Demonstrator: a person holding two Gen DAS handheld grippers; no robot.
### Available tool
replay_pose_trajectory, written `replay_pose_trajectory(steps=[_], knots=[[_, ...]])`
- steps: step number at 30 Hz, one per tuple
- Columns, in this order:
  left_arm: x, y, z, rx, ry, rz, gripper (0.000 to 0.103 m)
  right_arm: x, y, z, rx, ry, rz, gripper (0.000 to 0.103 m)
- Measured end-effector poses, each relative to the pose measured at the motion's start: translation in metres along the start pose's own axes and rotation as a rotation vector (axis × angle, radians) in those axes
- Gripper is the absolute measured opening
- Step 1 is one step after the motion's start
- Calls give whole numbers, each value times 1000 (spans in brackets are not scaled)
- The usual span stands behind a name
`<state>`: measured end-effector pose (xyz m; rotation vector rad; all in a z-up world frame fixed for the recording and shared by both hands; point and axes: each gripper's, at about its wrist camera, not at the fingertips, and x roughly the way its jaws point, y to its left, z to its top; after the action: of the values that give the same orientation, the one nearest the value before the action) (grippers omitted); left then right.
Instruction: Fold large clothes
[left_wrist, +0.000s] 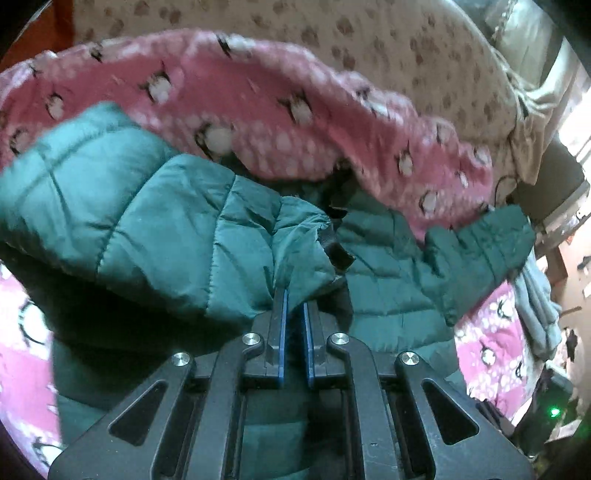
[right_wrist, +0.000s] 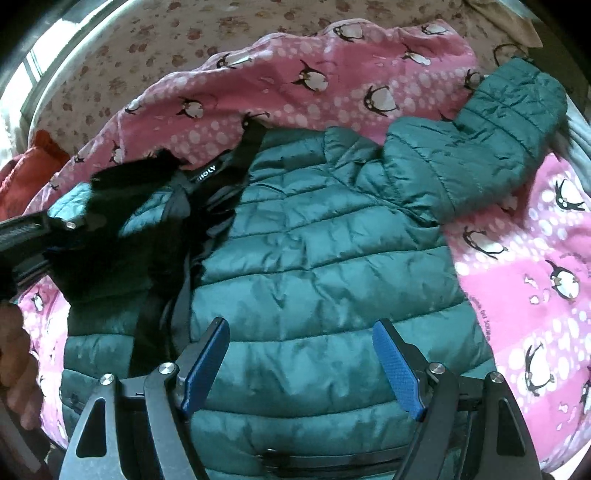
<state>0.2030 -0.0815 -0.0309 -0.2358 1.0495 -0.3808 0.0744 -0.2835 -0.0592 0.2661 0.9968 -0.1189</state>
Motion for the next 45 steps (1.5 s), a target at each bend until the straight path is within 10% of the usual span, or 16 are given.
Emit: replay_pose_trajectory(steps=[9, 18, 30, 45], knots=[[23, -8, -25, 39, 68, 21, 9, 4, -13, -6, 22, 27, 36, 78], [-62, -7, -30, 129, -63, -14, 59, -1, -30, -2, 122, 31, 112, 78], [-107, 90, -35, 1, -155, 237, 60, 11, 11, 9, 105, 68, 246, 78], [-75, 128, -49, -38, -111, 312, 60, 45, 45, 37, 154, 73, 319, 78]])
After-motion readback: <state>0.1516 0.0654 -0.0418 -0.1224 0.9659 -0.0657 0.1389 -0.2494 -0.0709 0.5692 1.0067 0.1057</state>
